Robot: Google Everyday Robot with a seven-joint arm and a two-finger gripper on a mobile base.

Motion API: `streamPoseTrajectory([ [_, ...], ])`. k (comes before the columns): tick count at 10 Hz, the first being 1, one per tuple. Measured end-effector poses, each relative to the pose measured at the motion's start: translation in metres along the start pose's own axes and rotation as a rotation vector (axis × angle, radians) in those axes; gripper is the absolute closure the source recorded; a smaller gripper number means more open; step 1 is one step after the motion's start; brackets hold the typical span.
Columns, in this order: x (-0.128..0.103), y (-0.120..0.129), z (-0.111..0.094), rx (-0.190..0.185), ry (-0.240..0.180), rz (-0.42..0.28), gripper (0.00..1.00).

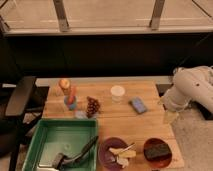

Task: Place pepper in table surface

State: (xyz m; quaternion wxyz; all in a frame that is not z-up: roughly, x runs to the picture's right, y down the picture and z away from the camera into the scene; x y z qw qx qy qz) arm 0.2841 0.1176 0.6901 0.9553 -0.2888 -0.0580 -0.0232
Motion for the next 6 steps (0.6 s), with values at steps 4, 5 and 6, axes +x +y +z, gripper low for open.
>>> streamPoseTrajectory([
  [4, -0.067, -0.064, 0.009, 0.035, -0.15, -0.159, 0.35],
  [5, -0.097, -0.078, 0.01, 0.052, -0.2, -0.194, 0.35],
  [6, -0.118, -0.083, 0.009, 0.067, -0.227, -0.223, 0.35],
])
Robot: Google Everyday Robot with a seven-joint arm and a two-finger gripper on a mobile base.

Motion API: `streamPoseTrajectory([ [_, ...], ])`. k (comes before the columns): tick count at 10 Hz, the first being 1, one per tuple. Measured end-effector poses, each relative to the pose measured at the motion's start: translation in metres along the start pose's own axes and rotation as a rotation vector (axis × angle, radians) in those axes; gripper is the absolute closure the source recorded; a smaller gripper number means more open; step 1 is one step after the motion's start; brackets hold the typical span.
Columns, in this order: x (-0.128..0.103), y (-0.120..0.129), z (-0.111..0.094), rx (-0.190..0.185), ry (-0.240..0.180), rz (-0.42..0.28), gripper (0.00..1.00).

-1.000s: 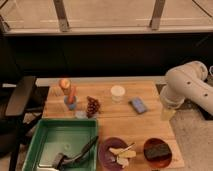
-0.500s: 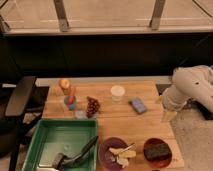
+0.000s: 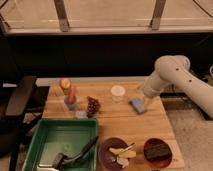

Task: Place pepper in table surface

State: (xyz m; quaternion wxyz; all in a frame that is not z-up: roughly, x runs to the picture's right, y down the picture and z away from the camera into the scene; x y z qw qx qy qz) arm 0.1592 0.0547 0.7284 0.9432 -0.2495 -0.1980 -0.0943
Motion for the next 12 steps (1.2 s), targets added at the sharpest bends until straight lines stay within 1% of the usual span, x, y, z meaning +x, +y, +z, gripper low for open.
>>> streamPoseTrajectory([
  [1, -0.009, -0.005, 0.002, 0.006, -0.011, -0.014, 0.35],
  [2, -0.006, -0.003, 0.001, 0.006, -0.006, -0.01, 0.35],
  [6, -0.006, -0.003, 0.001, 0.006, -0.006, -0.01, 0.35],
  [7, -0.007, -0.003, 0.001, 0.004, -0.007, -0.016, 0.35],
  [8, -0.012, -0.002, 0.0, 0.012, -0.011, -0.037, 0.35],
  [9, -0.019, -0.003, -0.005, 0.035, -0.018, -0.058, 0.35],
  [10, -0.033, -0.009, -0.011, 0.051, -0.027, -0.086, 0.35],
  [11, -0.046, -0.015, -0.014, 0.058, -0.032, -0.108, 0.35],
  [12, -0.071, -0.027, -0.012, 0.065, -0.044, -0.156, 0.35],
])
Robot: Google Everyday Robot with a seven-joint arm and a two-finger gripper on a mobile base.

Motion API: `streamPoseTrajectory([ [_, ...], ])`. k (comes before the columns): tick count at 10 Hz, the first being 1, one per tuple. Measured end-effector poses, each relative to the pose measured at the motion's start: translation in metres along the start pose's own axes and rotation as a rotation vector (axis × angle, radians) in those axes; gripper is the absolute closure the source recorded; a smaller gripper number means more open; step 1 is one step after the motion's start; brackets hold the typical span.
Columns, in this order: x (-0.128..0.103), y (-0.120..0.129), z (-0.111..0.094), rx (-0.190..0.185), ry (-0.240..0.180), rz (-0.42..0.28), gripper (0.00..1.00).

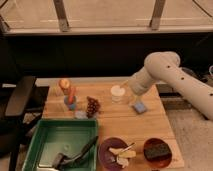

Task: Place pepper in table surface

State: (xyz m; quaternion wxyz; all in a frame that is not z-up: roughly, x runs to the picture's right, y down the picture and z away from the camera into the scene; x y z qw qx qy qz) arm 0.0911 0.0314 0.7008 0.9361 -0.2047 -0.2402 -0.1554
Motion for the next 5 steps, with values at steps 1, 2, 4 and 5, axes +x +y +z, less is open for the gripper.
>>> streamPoseTrajectory([
  [1, -0.019, -0.012, 0.007, 0.0, -0.011, -0.038, 0.35],
  [2, -0.034, -0.023, 0.014, -0.001, -0.022, -0.07, 0.35],
  [4, -0.062, -0.047, 0.033, -0.008, -0.049, -0.141, 0.35],
  [5, -0.068, -0.054, 0.04, -0.009, -0.056, -0.165, 0.35],
])
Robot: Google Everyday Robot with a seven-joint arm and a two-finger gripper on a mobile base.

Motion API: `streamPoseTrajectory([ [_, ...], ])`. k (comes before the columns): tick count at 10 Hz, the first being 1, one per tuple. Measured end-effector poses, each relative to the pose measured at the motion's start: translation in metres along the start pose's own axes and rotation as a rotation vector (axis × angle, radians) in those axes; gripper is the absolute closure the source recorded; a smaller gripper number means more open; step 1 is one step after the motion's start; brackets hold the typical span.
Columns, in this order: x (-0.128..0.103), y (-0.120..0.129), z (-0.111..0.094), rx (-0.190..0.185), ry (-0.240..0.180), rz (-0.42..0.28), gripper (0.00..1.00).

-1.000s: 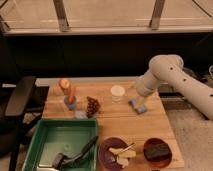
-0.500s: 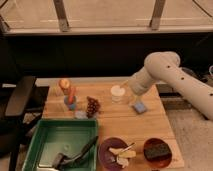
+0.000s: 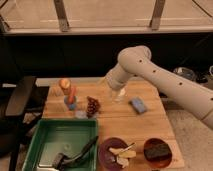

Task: Place pepper in table surface

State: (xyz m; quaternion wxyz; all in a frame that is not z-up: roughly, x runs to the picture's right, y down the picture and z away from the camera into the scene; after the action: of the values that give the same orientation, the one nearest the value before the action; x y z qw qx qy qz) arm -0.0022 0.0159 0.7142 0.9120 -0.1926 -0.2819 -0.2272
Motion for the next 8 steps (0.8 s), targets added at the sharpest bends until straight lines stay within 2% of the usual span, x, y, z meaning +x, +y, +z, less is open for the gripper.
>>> streamPoseTrajectory([
  [3, -0.022, -0.035, 0.039, -0.015, -0.013, -0.095, 0.35],
  [6, -0.044, -0.067, 0.076, -0.036, -0.031, -0.155, 0.35],
  [8, -0.059, -0.079, 0.092, -0.031, -0.048, -0.169, 0.35],
])
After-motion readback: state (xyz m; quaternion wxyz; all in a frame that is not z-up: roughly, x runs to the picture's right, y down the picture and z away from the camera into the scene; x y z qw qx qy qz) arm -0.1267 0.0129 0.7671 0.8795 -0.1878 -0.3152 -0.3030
